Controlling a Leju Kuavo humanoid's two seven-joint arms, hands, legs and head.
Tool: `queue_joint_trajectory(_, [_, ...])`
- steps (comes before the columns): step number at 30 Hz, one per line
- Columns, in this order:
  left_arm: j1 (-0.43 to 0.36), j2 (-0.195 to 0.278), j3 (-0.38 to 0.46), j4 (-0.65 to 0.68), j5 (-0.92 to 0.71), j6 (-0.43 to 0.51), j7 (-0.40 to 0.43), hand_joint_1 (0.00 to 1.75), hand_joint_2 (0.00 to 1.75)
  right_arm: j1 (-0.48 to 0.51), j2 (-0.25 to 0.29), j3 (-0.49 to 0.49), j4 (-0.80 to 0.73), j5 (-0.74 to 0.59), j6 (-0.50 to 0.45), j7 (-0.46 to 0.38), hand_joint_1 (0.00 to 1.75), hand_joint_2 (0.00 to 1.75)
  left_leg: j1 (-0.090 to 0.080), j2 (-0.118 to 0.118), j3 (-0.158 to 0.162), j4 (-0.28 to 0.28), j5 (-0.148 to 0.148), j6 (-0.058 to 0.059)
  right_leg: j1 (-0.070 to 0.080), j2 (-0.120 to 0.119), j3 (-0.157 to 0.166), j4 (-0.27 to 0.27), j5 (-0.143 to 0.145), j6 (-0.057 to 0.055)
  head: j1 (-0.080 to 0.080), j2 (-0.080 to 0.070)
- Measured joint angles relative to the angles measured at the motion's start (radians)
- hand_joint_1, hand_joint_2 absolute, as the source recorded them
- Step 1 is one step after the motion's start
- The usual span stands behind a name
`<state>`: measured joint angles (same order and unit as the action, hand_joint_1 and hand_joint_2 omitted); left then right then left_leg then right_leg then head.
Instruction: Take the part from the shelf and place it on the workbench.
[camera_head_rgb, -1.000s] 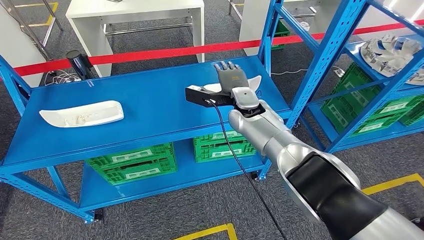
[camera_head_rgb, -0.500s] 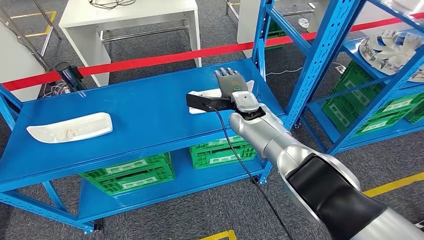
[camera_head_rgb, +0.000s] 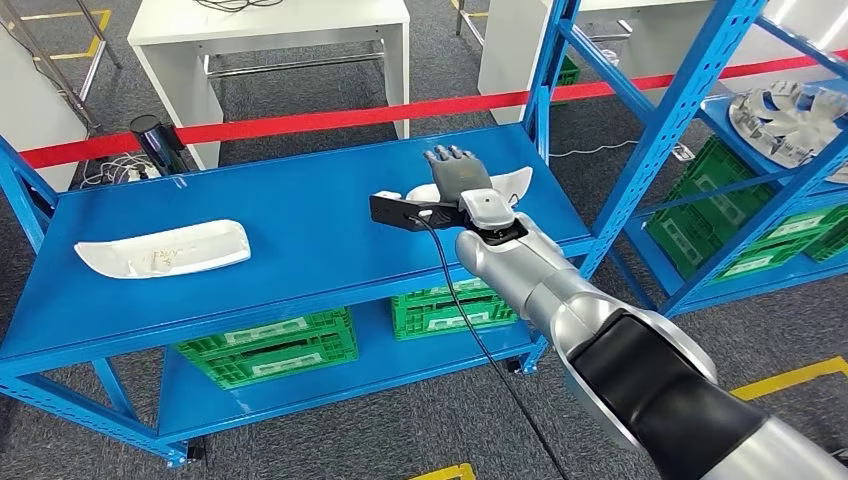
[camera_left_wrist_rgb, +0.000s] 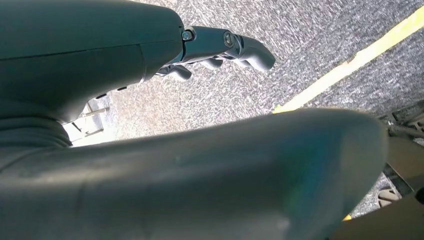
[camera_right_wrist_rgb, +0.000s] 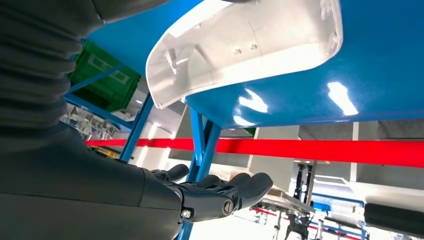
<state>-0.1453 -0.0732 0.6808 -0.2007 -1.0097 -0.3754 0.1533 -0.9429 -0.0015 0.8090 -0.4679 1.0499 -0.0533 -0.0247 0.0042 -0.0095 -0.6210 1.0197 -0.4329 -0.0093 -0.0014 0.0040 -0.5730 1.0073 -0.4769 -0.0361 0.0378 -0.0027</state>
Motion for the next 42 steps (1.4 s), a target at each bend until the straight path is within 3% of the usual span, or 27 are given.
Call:
queue_joint_trajectory(2, [0.0, 0.0, 0.0, 0.0, -0.001, 0.0, 0.0, 0.0, 0.0, 0.0, 0.0, 0.0, 0.003, -0.003, 0.001, -0.002, 0.0, 0.0, -0.001, 0.001, 0.0, 0.001, 0.0, 0.003, -0.002, 0.0, 0.001, -0.002, 0.001, 0.014, 0.0, 0.0])
queue_joint_trajectory(5, [-0.001, 0.002, 0.0, 0.0, -0.001, 0.0, 0.0, 0.0, 0.0, 0.001, 0.002, 0.001, 0.007, -0.004, 0.002, -0.003, 0.0, 0.0, -0.005, 0.002, 0.004, -0.006, -0.002, 0.018, -0.007, 0.0, 0.006, -0.015, 0.003, 0.049, -0.001, 0.0])
queue_joint_trajectory(7, [-0.002, 0.002, 0.0, -0.001, -0.002, 0.0, 0.0, 0.0, 0.0, 0.0, 0.003, 0.001, 0.008, -0.005, 0.002, -0.002, 0.0, 0.0, 0.001, 0.005, 0.018, -0.026, 0.005, 0.029, -0.007, 0.0, -0.002, 0.005, -0.01, 0.059, 0.001, 0.0])
queue_joint_trajectory(10, [-0.005, 0.001, 0.0, 0.0, -0.002, 0.0, 0.001, 0.0, 0.0, 0.002, 0.003, 0.001, 0.009, -0.006, 0.006, -0.003, 0.0, 0.0, 0.007, 0.01, 0.028, -0.038, 0.009, 0.033, -0.013, 0.0, -0.089, 0.177, -0.088, 0.063, 0.004, 0.0])
queue_joint_trajectory(11, [-0.006, 0.001, 0.0, 0.0, -0.003, 0.0, 0.0, 0.0, 0.0, 0.006, 0.002, 0.001, 0.011, -0.008, 0.009, -0.003, 0.0, 0.0, 0.007, 0.01, 0.028, -0.037, 0.007, 0.031, -0.016, 0.0, -0.123, 0.237, -0.107, 0.065, 0.004, 0.0])
queue_joint_trajectory(12, [-0.006, 0.001, 0.0, 0.0, -0.004, 0.0, 0.0, 0.0, 0.0, 0.01, 0.002, 0.001, 0.012, -0.009, 0.013, -0.003, 0.0, 0.0, 0.009, 0.01, 0.028, -0.035, 0.004, 0.028, -0.02, 0.0, -0.143, 0.267, -0.108, 0.068, 0.004, 0.0])
queue_joint_trajectory(13, [-0.005, 0.001, 0.0, 0.0, -0.005, 0.0, 0.0, 0.0, 0.0, 0.013, 0.002, 0.002, 0.013, -0.011, 0.016, -0.004, 0.0, 0.0, 0.012, 0.009, 0.028, -0.03, 0.0, 0.022, -0.024, -0.001, -0.143, 0.259, -0.089, 0.072, 0.004, 0.0])
queue_joint_trajectory(16, [-0.005, 0.003, 0.0, -0.001, -0.007, 0.0, 0.0, 0.0, 0.0, 0.014, 0.001, 0.003, 0.014, -0.017, 0.019, -0.007, 0.0, 0.0, 0.022, 0.008, 0.026, -0.003, -0.022, -0.007, -0.036, -0.001, -0.066, 0.087, -0.004, 0.084, 0.005, 0.0])
queue_joint_trajectory(18, [-0.007, 0.005, 0.0, -0.003, -0.009, 0.0, 0.0, 0.0, 0.0, 0.016, 0.001, 0.005, 0.014, -0.019, 0.02, -0.008, 0.0, 0.0, 0.02, 0.006, 0.024, 0.009, -0.031, -0.027, -0.035, 0.004, -0.041, 0.041, 0.001, 0.07, 0.006, 0.0])
queue_joint_trajectory(20, [-0.007, 0.004, 0.0, -0.003, -0.01, 0.0, -0.001, 0.0, 0.0, 0.018, 0.0, 0.007, 0.015, -0.021, 0.021, -0.009, 0.0, 0.87, 0.02, 0.004, 0.027, 0.003, -0.027, -0.04, -0.031, 0.008, -0.043, 0.046, -0.001, 0.048, 0.005, 0.0])
queue_joint_trajectory(22, [-0.006, 0.003, 0.0, -0.003, -0.011, 0.0, -0.001, 0.0, 0.0, 0.019, -0.001, 0.008, 0.015, -0.022, 0.021, -0.009, 0.0, 1.75, 0.021, 0.003, 0.031, -0.004, -0.024, -0.045, -0.029, 0.008, -0.044, 0.045, 0.0, 0.041, 0.005, 0.0])
queue_joint_trajectory(27, [-0.005, 0.004, 0.0, -0.003, -0.011, 0.0, 0.0, 0.0, 0.0, 0.018, -0.001, 0.009, 0.015, -0.024, 0.02, -0.01, 0.0, 1.75, 0.022, 0.003, 0.034, -0.006, -0.025, -0.047, -0.033, 0.009, -0.042, 0.04, 0.004, 0.04, 0.005, 0.0])
queue_joint_trajectory(30, [-0.005, 0.006, 0.0, -0.002, -0.011, 0.0, 0.0, 0.0, 0.0, 0.02, 0.0, 0.013, 0.015, -0.026, 0.019, -0.013, 0.0, 1.75, 0.021, 0.003, 0.041, -0.016, -0.02, -0.036, -0.036, 0.012, -0.041, 0.035, 0.005, 0.037, 0.004, 0.0])
queue_joint_trajectory(32, [-0.005, 0.007, 0.0, -0.003, -0.012, 0.0, 0.0, 0.0, 0.0, 0.025, 0.0, 0.019, 0.015, -0.032, 0.018, -0.021, 0.0, 1.75, 0.021, 0.004, 0.047, -0.029, -0.018, -0.031, -0.031, 0.014, -0.04, 0.035, 0.001, 0.029, 0.003, 0.0])
queue_joint_trajectory(34, [-0.005, 0.006, 0.0, -0.003, -0.013, 0.0, 0.0, 0.0, 0.0, 0.03, 0.0, 0.023, 0.015, -0.037, 0.017, -0.028, 0.0, 1.75, 0.023, 0.005, 0.049, -0.033, -0.019, -0.04, -0.027, 0.013, -0.039, 0.035, -0.002, 0.022, 0.003, 0.0])
queue_joint_trajectory(37, [-0.005, 0.005, 0.0, -0.003, -0.014, 0.0, -0.001, 0.0, 0.0, 0.036, 0.0, 0.027, 0.015, -0.041, 0.019, -0.031, 0.0, 1.75, 0.024, 0.005, 0.049, -0.033, -0.02, -0.054, -0.026, 0.013, -0.038, 0.035, -0.003, 0.021, 0.004, 0.0])
queue_joint_trajectory(42, [-0.006, 0.005, 0.0, -0.003, -0.015, 0.0, -0.001, 0.0, 0.0, 0.041, 0.003, 0.04, 0.019, -0.052, 0.032, -0.032, 0.0, 1.75, 0.023, 0.005, 0.049, -0.028, -0.023, -0.057, -0.026, 0.012, -0.033, 0.033, -0.004, 0.022, 0.004, 0.0])
